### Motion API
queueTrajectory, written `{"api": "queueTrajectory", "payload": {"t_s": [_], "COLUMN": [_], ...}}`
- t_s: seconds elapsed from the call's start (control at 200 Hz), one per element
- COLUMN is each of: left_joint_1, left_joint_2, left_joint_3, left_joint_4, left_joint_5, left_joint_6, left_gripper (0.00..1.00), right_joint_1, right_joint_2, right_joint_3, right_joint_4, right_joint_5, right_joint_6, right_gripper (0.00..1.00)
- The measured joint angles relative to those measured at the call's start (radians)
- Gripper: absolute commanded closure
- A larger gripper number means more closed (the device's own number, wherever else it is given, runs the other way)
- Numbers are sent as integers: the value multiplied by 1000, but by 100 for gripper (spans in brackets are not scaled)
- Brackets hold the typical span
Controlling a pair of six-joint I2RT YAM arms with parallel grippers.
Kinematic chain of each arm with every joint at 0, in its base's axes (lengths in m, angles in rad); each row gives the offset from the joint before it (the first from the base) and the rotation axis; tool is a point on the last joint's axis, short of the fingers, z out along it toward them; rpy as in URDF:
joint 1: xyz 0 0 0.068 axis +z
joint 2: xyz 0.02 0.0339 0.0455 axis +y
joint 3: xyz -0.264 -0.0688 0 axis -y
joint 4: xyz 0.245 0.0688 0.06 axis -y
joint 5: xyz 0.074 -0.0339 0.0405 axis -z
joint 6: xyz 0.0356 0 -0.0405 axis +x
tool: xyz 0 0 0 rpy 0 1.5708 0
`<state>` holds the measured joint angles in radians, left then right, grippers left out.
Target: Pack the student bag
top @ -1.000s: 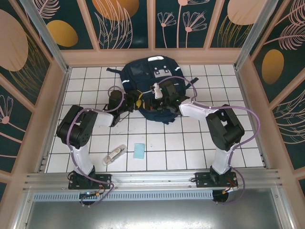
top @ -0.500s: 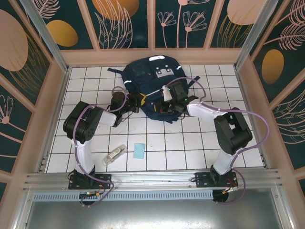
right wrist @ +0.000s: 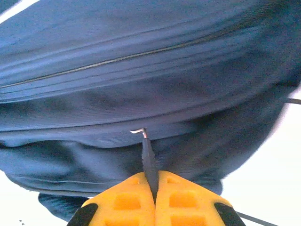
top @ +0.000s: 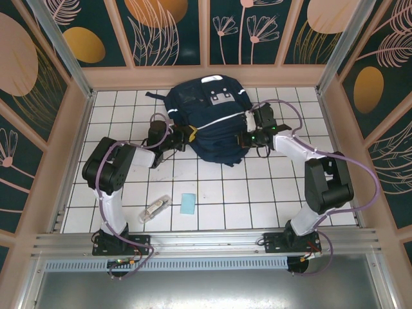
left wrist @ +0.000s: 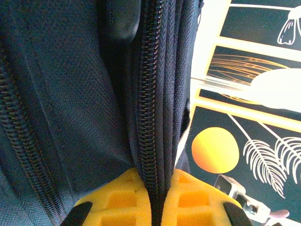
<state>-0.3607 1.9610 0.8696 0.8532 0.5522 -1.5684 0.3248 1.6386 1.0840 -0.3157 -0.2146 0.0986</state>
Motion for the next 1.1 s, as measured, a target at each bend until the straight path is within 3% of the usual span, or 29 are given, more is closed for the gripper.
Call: {"api": "queueTrajectory", "payload": {"t_s": [0.195,0.43,0.5,0.56,0.705,0.75,0.886,1.096], "left_joint_1": [25,57,65,68,68,68,74,94], "left_joint_2": [-3,29,61,92,161,171,151,-12], "left_joint_3": [67,217,258,301,438,476,509,401], "left_joint_4": [-144,-329,-342,-353,-399,-426,-510,-639], "left_joint_5": [68,125,129,132,120,117,73,-42], "left_joint_6": [109,238,254,265,296,315,379,496], "left_gripper": [100,100,96,89,43,36,25,22], "right_joint_1": [-22,-3,8,17,61,85,145,196], "right_joint_2": [-2,-49,-94,-132,-173,-172,-138,21], "right_joint_3": [0,-13,-34,-55,-85,-87,-84,-18], "right_joint_4": [-1,-23,-21,-12,35,52,136,229], "right_joint_5": [121,104,76,43,-40,-67,-134,-212], "right_joint_6": [-36,-27,-9,9,61,79,127,209], "right_gripper": [100,100,100,100,100,100,100,100]}}
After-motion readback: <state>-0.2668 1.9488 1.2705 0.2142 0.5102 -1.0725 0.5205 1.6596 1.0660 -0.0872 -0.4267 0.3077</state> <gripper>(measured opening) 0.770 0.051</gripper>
